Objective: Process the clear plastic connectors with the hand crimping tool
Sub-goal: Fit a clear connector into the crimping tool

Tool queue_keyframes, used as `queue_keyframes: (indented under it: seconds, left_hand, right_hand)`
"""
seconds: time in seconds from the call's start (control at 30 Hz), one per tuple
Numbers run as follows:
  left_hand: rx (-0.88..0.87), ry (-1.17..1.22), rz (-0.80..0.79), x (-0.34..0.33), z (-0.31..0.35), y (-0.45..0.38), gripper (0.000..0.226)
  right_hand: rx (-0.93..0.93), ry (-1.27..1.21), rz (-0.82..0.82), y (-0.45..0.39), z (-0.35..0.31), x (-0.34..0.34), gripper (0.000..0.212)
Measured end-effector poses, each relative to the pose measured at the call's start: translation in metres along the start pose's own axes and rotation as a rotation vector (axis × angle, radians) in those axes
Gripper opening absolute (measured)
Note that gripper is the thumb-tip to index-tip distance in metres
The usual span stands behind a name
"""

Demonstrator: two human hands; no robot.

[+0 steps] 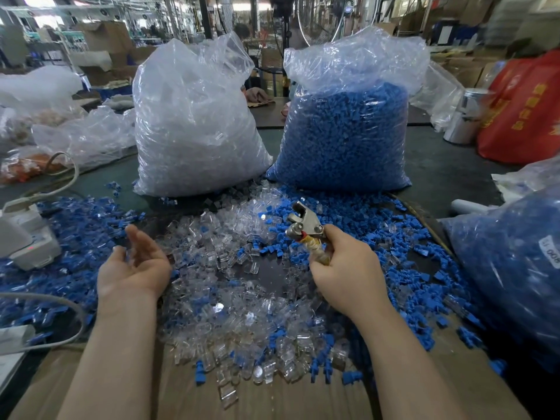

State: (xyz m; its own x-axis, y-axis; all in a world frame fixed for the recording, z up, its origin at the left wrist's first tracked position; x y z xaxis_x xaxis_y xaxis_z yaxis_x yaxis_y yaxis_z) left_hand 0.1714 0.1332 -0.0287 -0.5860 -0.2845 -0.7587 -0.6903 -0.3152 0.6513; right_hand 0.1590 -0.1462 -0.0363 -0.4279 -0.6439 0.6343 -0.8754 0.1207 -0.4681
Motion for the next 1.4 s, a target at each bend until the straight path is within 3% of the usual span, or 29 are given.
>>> queue_keyframes:
  seconds: [0.07, 0.17, 0.33, 0.47, 0.63, 0.83, 1.0, 1.1, 1.4]
  left_hand:
    - [-0.046, -0.198, -0.035, 0.0, -0.003, 0.002, 0.025]
    - [-0.224, -0.804, -0.172, 0.0, -0.017, 0.007, 0.011]
    - [-0.883, -1.922, -0.585, 0.014, -0.058, 0.019, 0.017]
    - [-1.227, -2.391, -0.649, 0.024, -0.073, 0.012, 0.027]
    - [-1.117, -2.45, -0.745, 0.023, -0.073, 0.012, 0.026]
    - [-1.266, -2.478, -0.857, 0.026, -0.075, 0.016, 0.012]
    - [-1.264, -2.52, -0.881, 0.026, -0.077, 0.015, 0.014]
    - [-1.184, -2.549, -0.911, 0.028, -0.078, 0.014, 0.029]
    - [-1.074, -2.47, -0.877, 0.029, -0.08, 0.018, 0.023]
  right_hand:
    - [-0.009, -0.003, 0.009, 0.0, 0.0, 0.0, 0.018]
    - [-0.02, 0.003, 0.006, -0.001, -0.001, -0.001, 0.022]
    - [-0.03, 0.005, -0.01, 0.0, 0.001, -0.001, 0.015]
    - [-0.026, 0.007, -0.011, 0.0, 0.001, -0.001, 0.013]
    - [-0.031, 0.01, -0.01, -0.001, 0.001, -0.001, 0.013]
    - [-0.026, 0.01, -0.025, 0.0, 0.0, -0.001, 0.015]
    - [-0.027, 0.016, -0.026, 0.0, -0.001, -0.002, 0.021]
    - [-0.031, 0.02, -0.028, 0.0, 0.0, -0.002, 0.018]
    - [-0.012, 0.02, -0.017, 0.0, 0.001, -0.003, 0.015]
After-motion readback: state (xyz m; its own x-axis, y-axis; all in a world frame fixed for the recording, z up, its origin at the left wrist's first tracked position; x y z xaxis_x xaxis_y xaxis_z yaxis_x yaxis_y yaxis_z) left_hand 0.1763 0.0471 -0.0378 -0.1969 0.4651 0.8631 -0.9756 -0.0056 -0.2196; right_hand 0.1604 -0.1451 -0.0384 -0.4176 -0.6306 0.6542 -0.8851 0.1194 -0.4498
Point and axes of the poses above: each hand's wrist, its own y-axis away from the middle knuckle, its own x-axis out of the back of the hand, z = x × y, the point moved 2 cm from there along -y, towards the middle knuckle, and after that the axes turned 12 degrees about z, right-handed, at the moved point
